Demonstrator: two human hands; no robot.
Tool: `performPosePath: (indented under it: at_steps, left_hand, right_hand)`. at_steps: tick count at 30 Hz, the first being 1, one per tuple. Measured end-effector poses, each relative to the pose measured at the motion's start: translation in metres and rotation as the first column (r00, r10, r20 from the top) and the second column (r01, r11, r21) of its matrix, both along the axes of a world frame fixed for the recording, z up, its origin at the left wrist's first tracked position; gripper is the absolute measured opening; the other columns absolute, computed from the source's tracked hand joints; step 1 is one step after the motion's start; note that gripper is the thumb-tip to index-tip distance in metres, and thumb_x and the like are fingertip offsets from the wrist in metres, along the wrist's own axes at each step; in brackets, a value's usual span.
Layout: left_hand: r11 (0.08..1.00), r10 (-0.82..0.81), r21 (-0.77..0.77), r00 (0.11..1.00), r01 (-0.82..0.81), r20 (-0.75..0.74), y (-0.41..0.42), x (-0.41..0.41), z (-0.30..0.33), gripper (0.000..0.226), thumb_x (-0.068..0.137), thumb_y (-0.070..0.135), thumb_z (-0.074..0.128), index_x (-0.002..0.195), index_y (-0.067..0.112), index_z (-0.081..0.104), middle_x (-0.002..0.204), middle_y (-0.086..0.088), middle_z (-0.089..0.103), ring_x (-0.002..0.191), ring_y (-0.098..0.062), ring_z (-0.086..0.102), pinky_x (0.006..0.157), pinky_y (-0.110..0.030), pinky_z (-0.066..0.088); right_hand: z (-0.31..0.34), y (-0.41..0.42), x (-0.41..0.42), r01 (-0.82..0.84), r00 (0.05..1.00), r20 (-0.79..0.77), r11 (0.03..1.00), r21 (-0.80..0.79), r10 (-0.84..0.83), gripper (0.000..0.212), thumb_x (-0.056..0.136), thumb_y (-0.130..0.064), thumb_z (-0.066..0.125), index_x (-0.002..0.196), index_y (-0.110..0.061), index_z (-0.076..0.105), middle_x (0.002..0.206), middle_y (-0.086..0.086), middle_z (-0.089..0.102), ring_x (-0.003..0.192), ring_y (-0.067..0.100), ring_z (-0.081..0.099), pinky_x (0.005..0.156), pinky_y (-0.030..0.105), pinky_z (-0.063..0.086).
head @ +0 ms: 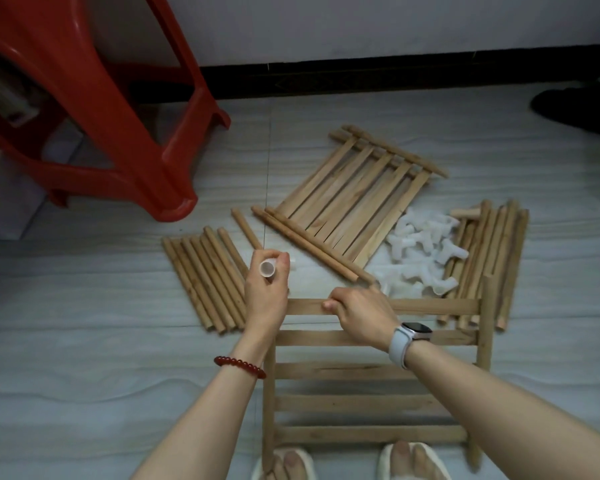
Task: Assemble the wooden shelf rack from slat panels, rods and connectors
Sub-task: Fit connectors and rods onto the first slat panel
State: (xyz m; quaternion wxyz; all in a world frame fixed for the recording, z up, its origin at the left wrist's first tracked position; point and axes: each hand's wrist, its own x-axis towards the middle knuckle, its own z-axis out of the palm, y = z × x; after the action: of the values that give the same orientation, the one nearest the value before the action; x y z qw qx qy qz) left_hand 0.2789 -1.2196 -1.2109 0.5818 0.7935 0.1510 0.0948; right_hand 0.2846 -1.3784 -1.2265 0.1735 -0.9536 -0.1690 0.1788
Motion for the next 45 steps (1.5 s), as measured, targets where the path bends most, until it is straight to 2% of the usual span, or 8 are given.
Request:
performPosePath:
  at_steps: [9, 16, 21, 24, 27, 30, 38, 45]
  left_hand:
    - [0.997, -0.048, -0.054, 0.998, 0.046, -0.039, 0.007, 0.002, -0.011, 0.012, 0.097, 0.023, 0.049, 0.086, 0.027, 0.05, 0.065, 0.006, 0.051, 0.048, 0.003, 0.047, 0.048, -0.014, 0.04]
    - [0.995, -0.093, -0.047, 0.988, 0.088, -0.127, 0.014, 0.038, -0.013, 0.011, 0.096, 0.027, 0.049, 0.087, 0.031, 0.053, 0.077, 0.003, 0.056, 0.069, -0.011, 0.052, 0.061, -0.024, 0.044]
    - [0.992, -0.113, -0.084, 0.96, 0.094, -0.257, 0.024, 0.048, -0.041, 0.01, 0.097, 0.031, 0.049, 0.09, 0.031, 0.056, 0.091, 0.001, 0.061, 0.084, -0.012, 0.059, 0.07, -0.028, 0.049]
    - [0.992, -0.113, -0.084, 0.949, 0.092, -0.293, 0.028, 0.051, -0.055, 0.009, 0.096, 0.031, 0.051, 0.092, 0.028, 0.058, 0.091, 0.002, 0.062, 0.082, -0.01, 0.059, 0.064, -0.021, 0.047]
    - [0.992, -0.129, -0.041, 0.946, 0.122, -0.298, 0.031, 0.056, -0.065, 0.007, 0.094, 0.03, 0.054, 0.092, 0.026, 0.061, 0.09, 0.006, 0.061, 0.078, -0.007, 0.057, 0.061, -0.018, 0.043]
    - [0.989, -0.141, -0.003, 0.949, 0.146, -0.283, 0.032, 0.059, -0.069, 0.003, 0.091, 0.024, 0.058, 0.091, 0.024, 0.062, 0.094, 0.005, 0.062, 0.088, -0.013, 0.058, 0.067, -0.024, 0.042]
    - [0.951, -0.11, 0.239, 0.939, 0.194, -0.326, 0.033, 0.062, -0.064, 0.014, 0.092, 0.025, 0.057, 0.102, 0.018, 0.064, 0.114, -0.004, 0.061, 0.11, -0.019, 0.053, 0.085, -0.028, 0.04]
    - [0.86, -0.094, 0.45, 0.942, 0.239, -0.321, 0.027, 0.059, -0.062, 0.021, 0.096, 0.021, 0.049, 0.111, 0.013, 0.061, 0.106, -0.007, 0.064, 0.101, -0.023, 0.059, 0.075, -0.029, 0.046]
  right_hand:
    - [-0.008, 0.003, 0.002, 0.043, 0.997, -0.061, 0.999, 0.009, -0.042, 0.033, 0.1, -0.041, 0.035, 0.1, -0.023, 0.064, 0.1, 0.001, 0.069, 0.096, 0.024, 0.058, 0.08, 0.034, 0.025]
    - [0.0, -0.002, 0.027, 0.102, 0.988, -0.128, 0.985, 0.141, -0.084, 0.033, 0.099, -0.031, 0.038, 0.092, -0.014, 0.065, 0.088, 0.002, 0.065, 0.083, 0.026, 0.058, 0.069, 0.036, 0.046]
    - [-0.022, -0.051, 0.074, 0.204, 0.965, -0.137, 0.969, -0.138, -0.222, 0.032, 0.096, -0.018, 0.04, 0.123, -0.013, 0.056, 0.121, 0.015, 0.06, 0.108, 0.033, 0.055, 0.083, 0.037, 0.046]
    - [-0.046, -0.074, 0.093, 0.198, 0.949, -0.192, 0.945, -0.261, -0.252, 0.04, 0.095, -0.027, 0.049, 0.133, -0.015, 0.048, 0.13, 0.015, 0.053, 0.12, 0.031, 0.047, 0.092, 0.037, 0.044]
    - [-0.072, -0.075, 0.097, 0.185, 0.936, -0.236, 0.935, -0.303, -0.262, 0.042, 0.092, -0.035, 0.053, 0.131, -0.019, 0.05, 0.127, 0.011, 0.054, 0.119, 0.03, 0.046, 0.082, 0.035, 0.043]
    - [-0.085, -0.072, 0.1, 0.187, 0.946, -0.179, 0.908, -0.374, -0.269, 0.028, 0.091, -0.031, 0.052, 0.114, -0.015, 0.06, 0.112, 0.011, 0.059, 0.095, 0.028, 0.055, 0.067, 0.03, 0.04]
    - [-0.083, -0.082, 0.091, 0.177, 0.91, -0.296, 0.918, -0.354, -0.29, 0.033, 0.089, -0.008, 0.05, 0.122, -0.004, 0.056, 0.12, 0.017, 0.057, 0.105, 0.031, 0.058, 0.086, 0.036, 0.049]
    - [-0.085, -0.089, 0.089, 0.179, 0.889, -0.334, 0.909, -0.377, -0.314, 0.028, 0.085, -0.035, 0.064, 0.103, -0.013, 0.063, 0.103, 0.009, 0.065, 0.091, 0.026, 0.061, 0.084, 0.037, 0.052]
